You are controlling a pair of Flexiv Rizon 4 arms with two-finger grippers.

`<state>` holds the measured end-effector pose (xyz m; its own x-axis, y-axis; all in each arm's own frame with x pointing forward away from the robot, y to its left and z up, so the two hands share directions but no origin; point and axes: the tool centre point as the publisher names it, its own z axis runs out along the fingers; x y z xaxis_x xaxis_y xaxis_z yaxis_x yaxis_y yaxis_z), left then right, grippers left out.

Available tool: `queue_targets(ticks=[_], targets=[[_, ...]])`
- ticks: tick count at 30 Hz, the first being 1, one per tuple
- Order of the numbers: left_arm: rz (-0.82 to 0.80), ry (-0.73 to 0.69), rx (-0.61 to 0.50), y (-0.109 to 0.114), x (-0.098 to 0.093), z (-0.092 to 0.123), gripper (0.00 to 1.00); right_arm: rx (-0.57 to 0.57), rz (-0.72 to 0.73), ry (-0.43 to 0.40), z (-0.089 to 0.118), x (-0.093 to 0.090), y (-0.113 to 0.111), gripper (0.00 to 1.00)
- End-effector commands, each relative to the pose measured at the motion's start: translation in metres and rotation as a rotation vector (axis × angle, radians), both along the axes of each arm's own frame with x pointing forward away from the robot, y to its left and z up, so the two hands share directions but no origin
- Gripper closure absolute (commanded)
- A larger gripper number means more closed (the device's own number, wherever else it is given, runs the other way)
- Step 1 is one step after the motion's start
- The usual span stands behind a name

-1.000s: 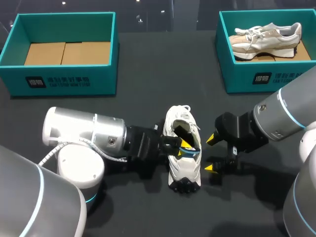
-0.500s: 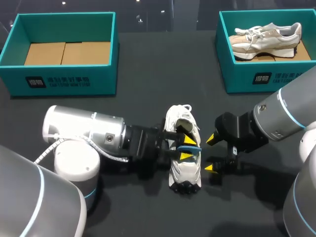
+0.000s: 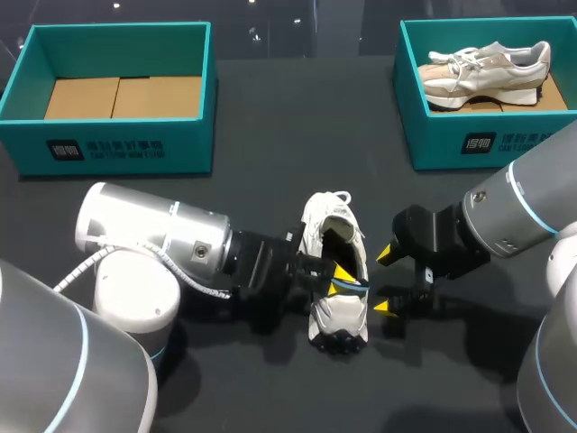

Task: Take the shoe out of the shoebox, open the shoe tongue, remove and reinsert the insole, then place the shoe into the shoebox

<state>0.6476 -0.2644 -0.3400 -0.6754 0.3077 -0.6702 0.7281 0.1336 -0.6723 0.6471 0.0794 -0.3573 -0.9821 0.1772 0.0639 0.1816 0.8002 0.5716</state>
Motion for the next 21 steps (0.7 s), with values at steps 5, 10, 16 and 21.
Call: queue_targets(ticks=[5, 10, 16, 21], targets=[[0.03, -0.095, 0.052, -0.005, 0.025, -0.028, 1.0, -0.004, -0.002, -0.002, 0.0, -0.001, 0.001, 0.0], [0.101, -0.17, 0.067, -0.001, 0.044, -0.035, 1.0, -0.004, -0.002, -0.002, 0.0, -0.001, 0.001, 0.0], [0.119, -0.147, 0.043, 0.002, 0.045, -0.028, 1.0, -0.004, -0.002, -0.002, 0.0, -0.001, 0.001, 0.0], [0.086, -0.081, -0.004, 0.003, 0.033, -0.014, 0.86, -0.004, -0.002, -0.002, 0.0, -0.001, 0.001, 0.0]])
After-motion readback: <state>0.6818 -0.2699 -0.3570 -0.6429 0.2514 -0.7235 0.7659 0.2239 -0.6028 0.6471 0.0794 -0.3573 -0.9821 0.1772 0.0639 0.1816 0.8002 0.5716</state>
